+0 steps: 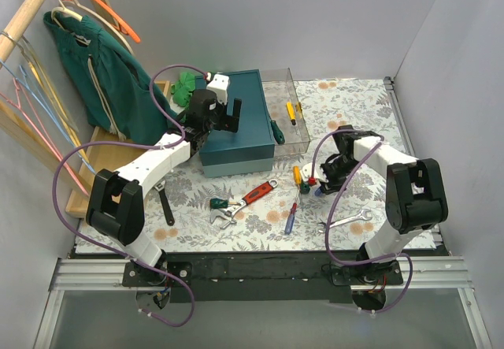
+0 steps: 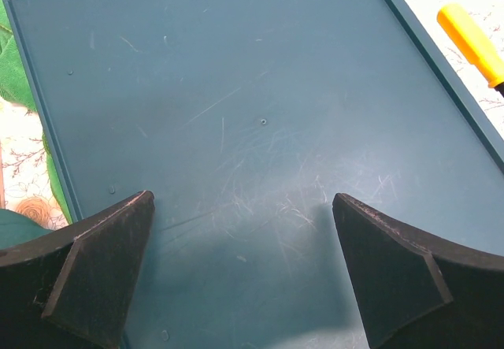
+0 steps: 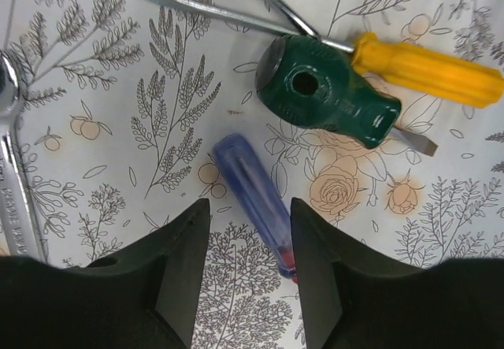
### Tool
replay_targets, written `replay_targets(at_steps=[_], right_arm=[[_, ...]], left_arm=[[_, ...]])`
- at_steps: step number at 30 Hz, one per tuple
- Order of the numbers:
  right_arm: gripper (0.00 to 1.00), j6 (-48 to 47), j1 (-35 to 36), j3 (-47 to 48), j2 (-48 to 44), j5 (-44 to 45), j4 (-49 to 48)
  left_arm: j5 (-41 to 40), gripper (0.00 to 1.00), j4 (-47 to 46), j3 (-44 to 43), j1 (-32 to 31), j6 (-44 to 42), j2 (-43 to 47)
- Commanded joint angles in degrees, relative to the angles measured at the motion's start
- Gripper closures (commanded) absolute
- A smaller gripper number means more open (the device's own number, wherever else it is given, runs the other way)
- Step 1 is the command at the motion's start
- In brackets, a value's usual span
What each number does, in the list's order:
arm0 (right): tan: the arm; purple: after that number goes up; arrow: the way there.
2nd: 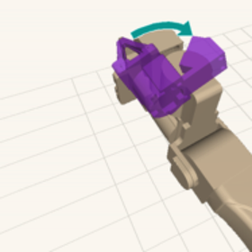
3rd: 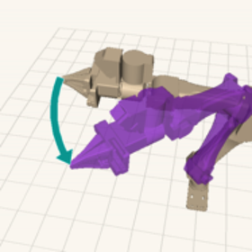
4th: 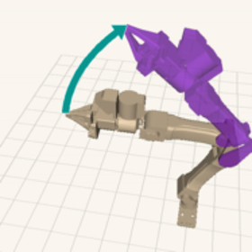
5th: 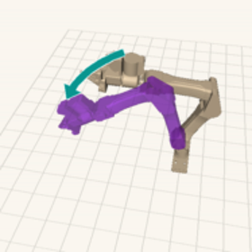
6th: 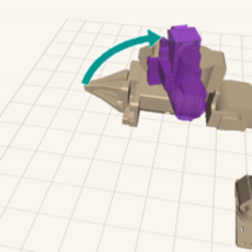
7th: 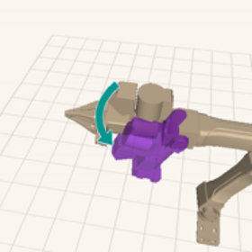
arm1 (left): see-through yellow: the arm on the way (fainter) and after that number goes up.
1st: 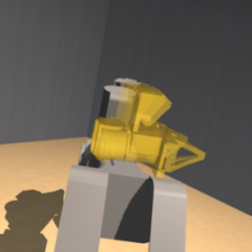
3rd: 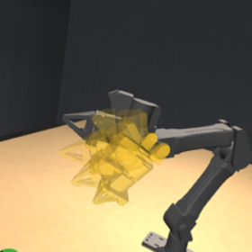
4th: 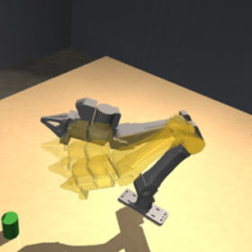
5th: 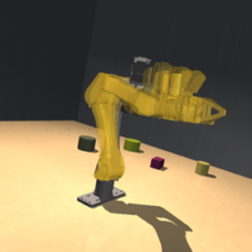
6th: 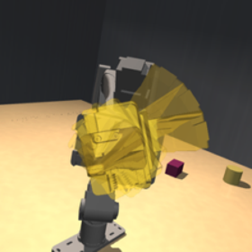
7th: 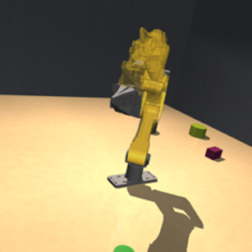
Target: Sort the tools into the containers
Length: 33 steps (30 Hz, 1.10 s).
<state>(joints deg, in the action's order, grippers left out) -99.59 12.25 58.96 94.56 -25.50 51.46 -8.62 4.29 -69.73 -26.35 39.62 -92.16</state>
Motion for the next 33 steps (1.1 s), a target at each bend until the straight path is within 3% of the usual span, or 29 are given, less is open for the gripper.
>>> replay_targets(at_steps=[1, 5, 7, 8, 12, 15, 19, 20, 24, 26, 27, 29, 30, 31, 32, 33], right_arm=[[0.49, -4.4, 0.1, -4.5, -0.1, 4.7, -6.8], [0.57, -5.8, 0.5, -9.5, -2.4, 6.9, -13.0], [0.71, -6.5, 0.8, -12.4, -3.5, 8.2, -15.5], [0.83, -5.9, 0.7, -12.8, -5.0, 8.4, -15.7], [0.96, -1.8, -2.0, -8.8, -10.3, 6.0, -9.8], [0.99, 10.6, -5.3, 3.0, -11.4, 1.7, -5.5], [0.99, 25.5, -7.8, 26.3, -5.4, -12.7, 7.4], [0.99, 34.0, -7.9, 34.4, -3.0, -15.6, 8.0], [0.99, 61.2, -7.9, 50.1, 3.8, -28.0, 3.8], [0.99, 70.5, -7.9, 54.6, 8.6, -34.1, 0.0], [0.99, 82.6, -7.9, 56.1, 9.8, -35.9, -2.6], [0.99, 96.5, -7.8, 53.6, 11.8, -40.9, -16.8], [0.99, 111.7, -7.9, 51.2, 12.0, -42.2, -24.7], [0.99, 121.1, -7.9, 44.9, 12.0, -43.6, -32.7], [0.99, 127.4, -7.7, 42.9, 12.5, -43.3, -46.5], [0.99, 128.3, -7.1, 43.4, 13.5, -42.2, -46.2]], left_arm=[[-1.2, 0.02, 0.2, 0.6, 0.2, -0.9, 1.8], [-0.7, 0.02, 0.0, 0.1, 0.2, -0.7, 1.0], [-0.6, 0.02, 0.1, -0.4, 0.1, -0.6, 0.8], [-0.7, 0.02, 0.1, -0.5, 0.2, -0.6, 0.7], [-0.7, 0.02, -0.1, -1.2, 0.2, -0.6, 0.5], [-0.5, 0.02, -0.3, -0.9, 0.2, -0.2, 0.8], [0.2, 0.02, -0.2, -0.4, 0.2, 0.5, 0.6], [0.4, 0.02, -0.2, -0.3, 0.2, 0.6, 0.5], [0.4, 0.02, 0.0, -1.4, 0.2, 0.7, -0.4], [0.4, 0.02, 0.2, -1.8, 0.2, 0.6, -0.6], [0.2, 0.02, 0.2, -2.0, 0.2, 0.4, -0.5], [0.0, 0.02, 0.3, -1.9, 0.2, -0.1, -0.2], [-0.3, 0.02, 0.4, -1.8, 0.2, -0.2, 0.0], [-0.5, 0.02, 0.3, -1.4, 0.2, -0.4, 0.2], [-0.6, 0.02, 0.4, -1.3, 0.2, -0.6, 0.4], [-0.6, 0.02, 0.4, -1.0, 0.2, -0.9, 0.6]])
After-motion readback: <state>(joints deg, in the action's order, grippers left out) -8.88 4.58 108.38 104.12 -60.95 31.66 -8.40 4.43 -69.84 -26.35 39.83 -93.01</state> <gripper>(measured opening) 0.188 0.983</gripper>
